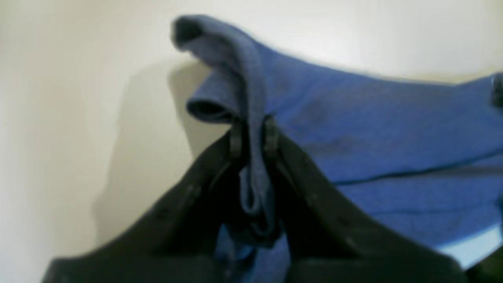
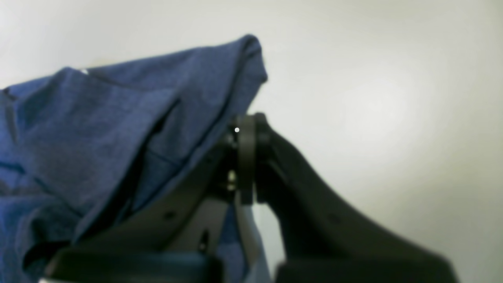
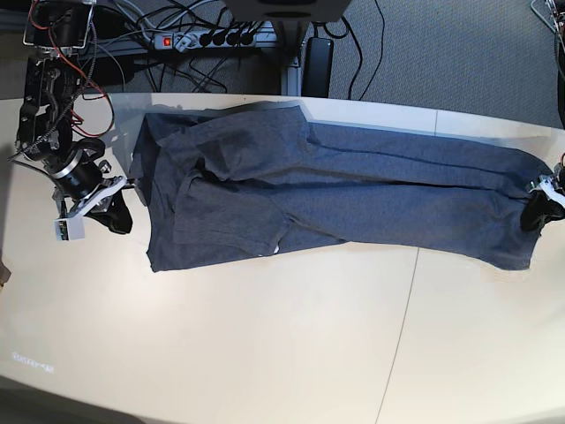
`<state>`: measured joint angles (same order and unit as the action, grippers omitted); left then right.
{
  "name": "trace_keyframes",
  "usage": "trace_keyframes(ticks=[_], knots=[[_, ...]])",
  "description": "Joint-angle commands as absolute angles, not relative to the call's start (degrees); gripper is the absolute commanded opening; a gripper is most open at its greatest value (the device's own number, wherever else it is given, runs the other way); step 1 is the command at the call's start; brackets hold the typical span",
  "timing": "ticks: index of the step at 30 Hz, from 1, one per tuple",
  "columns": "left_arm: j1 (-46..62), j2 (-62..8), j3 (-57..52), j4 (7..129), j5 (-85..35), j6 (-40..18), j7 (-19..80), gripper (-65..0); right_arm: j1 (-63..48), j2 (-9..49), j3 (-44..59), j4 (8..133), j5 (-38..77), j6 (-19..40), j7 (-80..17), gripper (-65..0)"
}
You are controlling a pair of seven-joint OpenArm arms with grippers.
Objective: Fold the T-shirt properly
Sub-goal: 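Lift the strip end with the left gripper and fold it toward the right gripper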
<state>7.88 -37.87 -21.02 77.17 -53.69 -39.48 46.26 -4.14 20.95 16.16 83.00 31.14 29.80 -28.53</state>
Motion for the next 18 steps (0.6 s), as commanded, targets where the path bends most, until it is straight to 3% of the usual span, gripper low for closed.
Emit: trace_keyframes(ticks=[1,11,18], knots=[[8.3,-38.7,-21.5,81.0,-55.0,-40.0,45.1,-65.0,-3.5,21.9,16.6,84.0,31.9,33.0,-27.2,-65.0],[17.3,-26.8,-20.8,105.5,-54.6,-40.0,47.0,-65.0,-3.5,21.9,16.6,84.0,31.9,33.0,-27.2,-65.0],[16.1,-23.0,-8.5,109.2,-47.5,-40.0,46.9,-65.0,-3.5,21.9,16.6,84.0,31.9,33.0,-27.2,-65.0]])
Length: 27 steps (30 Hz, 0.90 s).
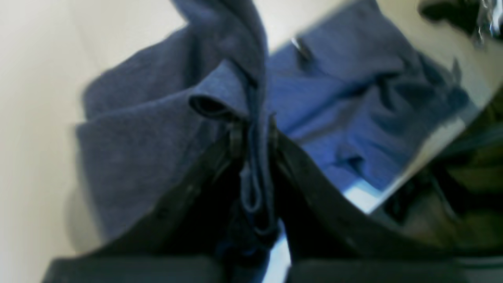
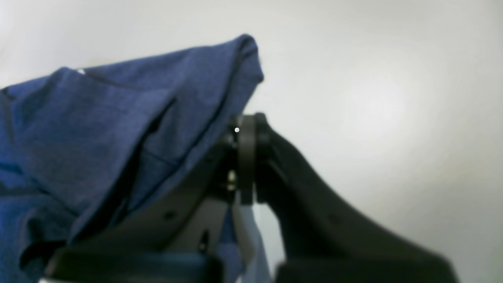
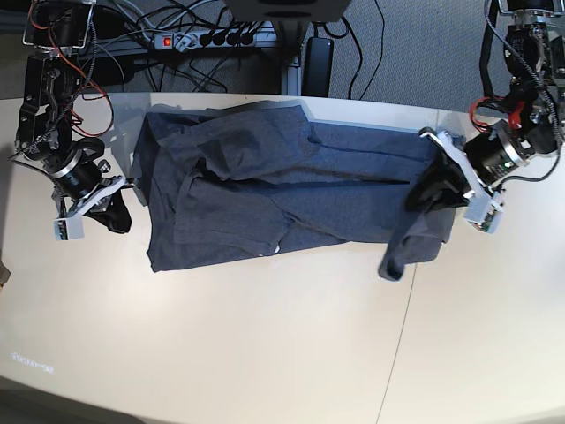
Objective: Fold the T-shirt properly
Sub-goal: 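Lift the strip end with the left gripper and fold it toward the right gripper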
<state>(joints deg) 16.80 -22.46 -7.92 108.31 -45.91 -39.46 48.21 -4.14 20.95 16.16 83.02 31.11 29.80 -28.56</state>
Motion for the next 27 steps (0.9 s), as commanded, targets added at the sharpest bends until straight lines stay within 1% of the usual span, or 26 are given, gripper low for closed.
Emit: trace_keyframes(ticks=[1,3,4,9,15,21,27], knots=[[15.6,-22.5,-6.3,109.2,-45.8,-39.5,46.9,-65.0,-3.5,21.9,16.6,84.0,31.9,33.0,-27.2,-65.0],[14.4,-21.3,-2.6,109.2,-42.4,-36.6,46.0,-65.0,-3.5,21.9,16.6,84.0,31.9,33.0,-27.2,-65.0],[13.8,-20.6,-1.1,109.2,-40.9,-36.2,45.5,-65.0,-3.5,21.9,16.6,84.0,31.9,33.0,-27.2,-65.0],[12.7,-15.7,3.5,109.2,-37.3,-36.2,45.3,-65.0,-3.5,21.9,16.6,84.0,31.9,33.0,-27.9,-65.0],[12.7,-9.7,4.3,109.1,-35.7,-36.2,45.2,-65.0,-3.5,21.9,16.6,84.0,32.0,33.0,-28.1,-65.0],[12.6,-7.6,4.4,109.1,-35.2,-36.2,45.2,-65.0,-3.5,21.9,16.6,84.0,32.0,33.0,-28.3,-65.0],[12.4,-7.6,7.6,109.1,-34.3,-36.2,45.2,-65.0,-3.5,21.9,16.6,84.0,32.1,33.0,-28.3,-65.0]])
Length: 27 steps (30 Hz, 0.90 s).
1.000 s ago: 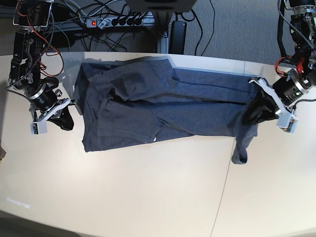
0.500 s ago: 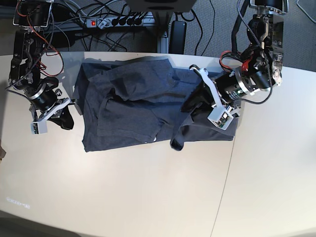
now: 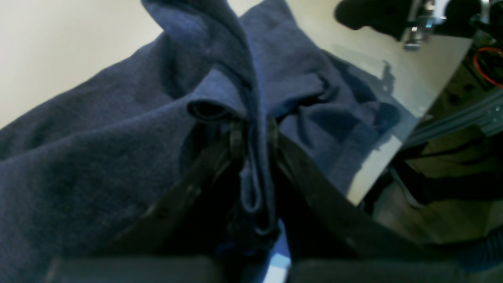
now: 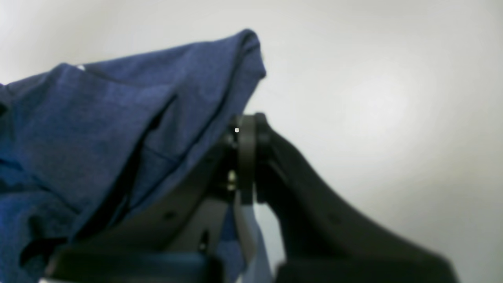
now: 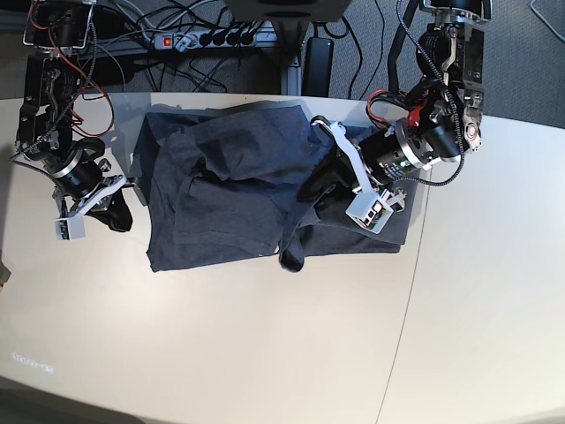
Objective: Fold the T-shirt properly
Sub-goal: 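Lift the strip end with the left gripper and fold it toward the right gripper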
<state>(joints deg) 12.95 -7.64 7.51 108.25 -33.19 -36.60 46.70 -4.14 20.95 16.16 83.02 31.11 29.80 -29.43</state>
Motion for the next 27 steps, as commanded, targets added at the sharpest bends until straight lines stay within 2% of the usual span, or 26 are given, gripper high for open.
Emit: trace_keyframes(ticks=[1,2,3,6,7,8,16,27], knots=[[12.4,-7.6,8.4,109.1,-33.6,-36.2,45.1,-65.0,-3.5,21.9,16.6,84.0,32.2,33.0,-28.3,-65.0],[12.4,-7.6,9.3,109.1,-32.4,-36.2,44.7,-65.0,-3.5,21.9,16.6,84.0,32.2,33.0,-28.3,-65.0],[12.4,-7.6,10.2,109.1,-30.7,-36.2,44.2,-61.5,-3.5,21.9,16.6,84.0,32.2,33.0,-28.3,-65.0],[12.4,-7.6,12.7,109.1,-27.4,-36.2,43.5,-41.3,-3.5,21.9,16.6,84.0,32.2,33.0,-28.3,-65.0],[12.4,-7.5,13.3,109.1,-26.7,-36.2,43.5,-36.1,-3.5,21.9,16.6,84.0,32.2,33.0,-28.3,-65.0],[12.4,-7.0,13.6,109.1,-25.8,-36.2,43.5,-34.2,-3.5,21.9,16.6,84.0,32.2,33.0,-28.3,-65.0],[12.2,-2.0,13.6,109.1,-24.5,-35.1,43.5,-34.2,-3.5,21.9,16.6,84.0,32.2,33.0,-28.3,-65.0],[10.5,-2.6,3.8,109.1,-24.6,-33.4,43.9,-36.2,-3.5,21.9,16.6,84.0,34.1,33.0,-28.3,-65.0]])
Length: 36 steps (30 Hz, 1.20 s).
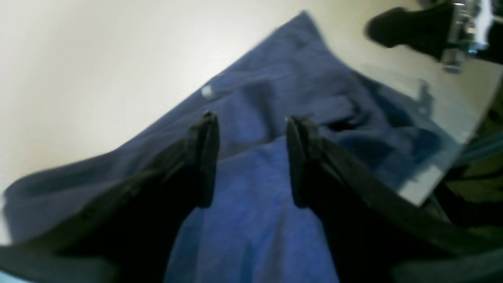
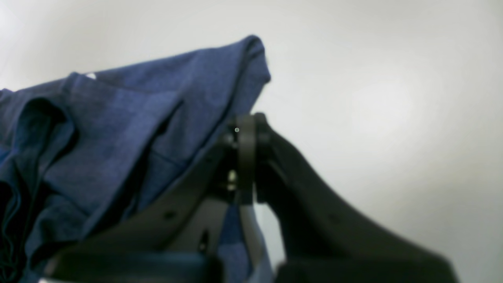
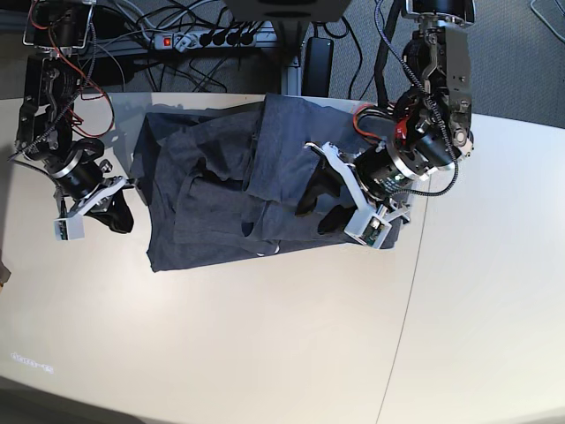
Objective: Fold the T-shirt properly
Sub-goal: 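Lift the strip end with the left gripper and fold it toward the right gripper, then release the folded end with the left gripper and pull both grippers back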
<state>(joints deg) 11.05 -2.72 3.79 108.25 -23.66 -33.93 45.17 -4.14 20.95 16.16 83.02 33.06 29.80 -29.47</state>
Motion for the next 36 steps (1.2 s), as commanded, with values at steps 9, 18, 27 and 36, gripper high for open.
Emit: trace_keyframes(ticks=[9,18,27,36], knots=[[10.5,-7.4,1.5,109.1,-24.5,-33.4,43.5,-51.4,-3.5,21.9,16.6,84.0,34.1,33.0,-28.3,-65.0],[10.6,-10.9,1.5,108.7,-20.3,-33.7,43.5,-65.0,-3.5,21.9,19.1,84.0,33.9,32.8,-29.1,-65.0],[10.6,-15.4,-2.5,100.8,-23.4,-33.6,42.0,-65.0,-3.5,23.4,34.2,83.0,37.6,32.8,-33.9,-65.0],[10.6,-15.4,-6.7,98.8,-27.2,-35.8,42.0,-65.0,-3.5,28.5,35.0,71.8,41.2,32.8,-34.7,-39.0]])
